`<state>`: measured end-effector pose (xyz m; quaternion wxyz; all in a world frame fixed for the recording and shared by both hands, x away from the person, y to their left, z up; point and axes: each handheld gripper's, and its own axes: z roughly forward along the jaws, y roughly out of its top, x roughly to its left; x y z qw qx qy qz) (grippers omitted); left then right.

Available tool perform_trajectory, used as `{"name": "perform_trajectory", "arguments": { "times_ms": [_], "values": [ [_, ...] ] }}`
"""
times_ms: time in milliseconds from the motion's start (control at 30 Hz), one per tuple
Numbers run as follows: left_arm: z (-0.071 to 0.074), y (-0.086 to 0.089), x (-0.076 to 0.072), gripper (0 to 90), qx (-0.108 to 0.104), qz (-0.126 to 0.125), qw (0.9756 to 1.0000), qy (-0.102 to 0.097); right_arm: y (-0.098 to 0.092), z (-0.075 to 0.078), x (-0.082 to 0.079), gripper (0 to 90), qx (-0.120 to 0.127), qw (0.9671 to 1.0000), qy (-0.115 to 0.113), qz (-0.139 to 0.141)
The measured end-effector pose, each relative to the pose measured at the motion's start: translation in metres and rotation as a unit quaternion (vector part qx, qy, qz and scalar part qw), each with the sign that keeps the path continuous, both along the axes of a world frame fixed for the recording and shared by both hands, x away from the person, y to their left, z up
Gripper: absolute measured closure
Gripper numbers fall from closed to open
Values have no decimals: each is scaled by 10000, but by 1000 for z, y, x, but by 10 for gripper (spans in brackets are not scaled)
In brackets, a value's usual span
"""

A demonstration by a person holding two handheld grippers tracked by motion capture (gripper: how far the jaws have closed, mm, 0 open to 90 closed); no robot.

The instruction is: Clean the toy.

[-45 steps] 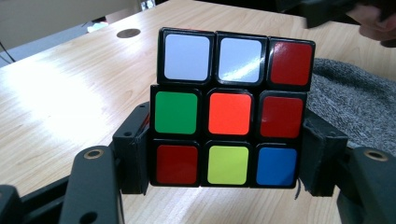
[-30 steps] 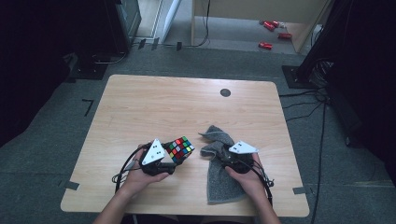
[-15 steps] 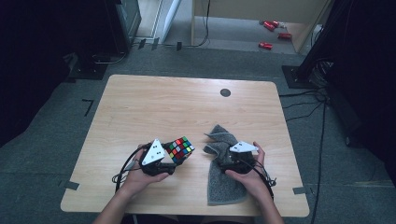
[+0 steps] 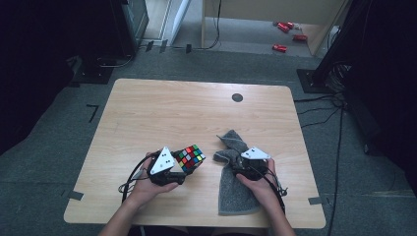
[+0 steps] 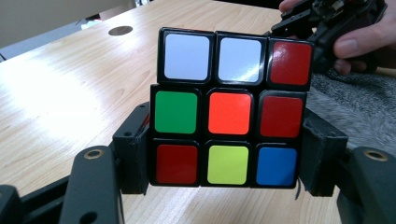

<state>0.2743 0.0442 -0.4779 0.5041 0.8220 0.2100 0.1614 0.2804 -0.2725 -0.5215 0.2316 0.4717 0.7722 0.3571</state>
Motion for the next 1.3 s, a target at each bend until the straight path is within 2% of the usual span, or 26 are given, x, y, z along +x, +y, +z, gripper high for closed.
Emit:
{"name": "perform_trajectory", "arguments": {
  "times_ms": [33,100,133,200,233,267,333,400,433,533,600,667,700,733,767,800,867,900,933,1000,1067,1100,1167,1233,1267,1300],
  "values": [
    [0,0,0,340,3,-4,10000,5,-1,1,0,480,13,10000,-27,42],
    [-1,-1,0,339,20,-18,10000,15,-1,1,-1,514,38,10000,-38,52],
    [-2,-2,0,340,39,-31,10000,15,-3,0,-2,666,157,9998,-24,89],
    [-2,-3,-1,340,49,-61,10000,19,-4,2,-3,746,245,9996,-9,114],
    [-2,-4,-1,340,52,-69,10000,20,-6,5,-4,776,389,9991,-4,143],
    [-3,-5,-2,339,50,-76,10000,21,-7,8,-5,792,632,9978,-33,201],
    [-3,-6,-2,340,41,-99,9999,31,-8,19,-10,800,1132,9926,-228,379],
    [-4,-8,-3,340,53,-140,9999,59,-5,34,-16,800,1515,9859,-455,547],
    [-5,-10,-3,340,76,-176,9998,75,-2,42,-20,800,1693,9815,-574,680],
    [-8,-21,-9,341,184,-371,9991,55,12,61,-30,799,2211,9667,-685,1092],
    [-8,-27,-14,341,196,-449,9988,-7,26,71,-37,797,2360,9591,-697,1399],
    [-6,-30,-18,341,166,-528,9984,-71,39,75,-43,795,2358,9554,-704,1635],
    [-4,-31,-20,342,143,-538,9984,-122,45,74,-45,792,2313,9550,-700,1719],
    [-2,-30,-21,342,206,-498,9984,-190,48,72,-46,789,2196,9573,-723,1733],
    [-1,-30,-22,343,234,-476,9983,-246,49,69,-45,789,2171,9583,-809,1675],
    [0,-28,-22,343,205,-485,9983,-251,46,66,-43,788,2242,9589,-725,1584],
    [3,-25,-21,344,74,-476,9986,-213,38,59,-38,788,2190,9650,-584,1316],
    [4,-24,-20,344,45,-464,9987,-202,35,56,-36,788,2174,9670,-506,1232],
    [4,-23,-19,344,22,-461,9988,-183,32,55,-35,788,2216,9667,-459,1194],
    [3,-24,-18,344,38,-413,9990,-157,31,58,-37,786,2336,9629,-470,1267],
    [1,-26,-18,344,118,-422,9989,-142,39,65,-41,781,2453,9544,-561,1606],
    [1,-26,-19,344,136,-436,9988,-154,46,69,-45,778,2429,9507,-620,1823],
    [2,-26,-20,344,76,-460,9987,-189,52,75,-49,776,2247,9532,-752,1879],
    [5,-23,-20,344,-53,-482,9987,-178,48,74,-46,776,2234,9559,-751,1753],
    [6,-22,-19,345,-127,-477,9987,-159,43,71,-43,778,2157,9611,-718,1567],
    [7,-20,-19,344,-191,-469,9986,-137,37,67,-39,780,2142,9650,-655,1365]
  ]
}}
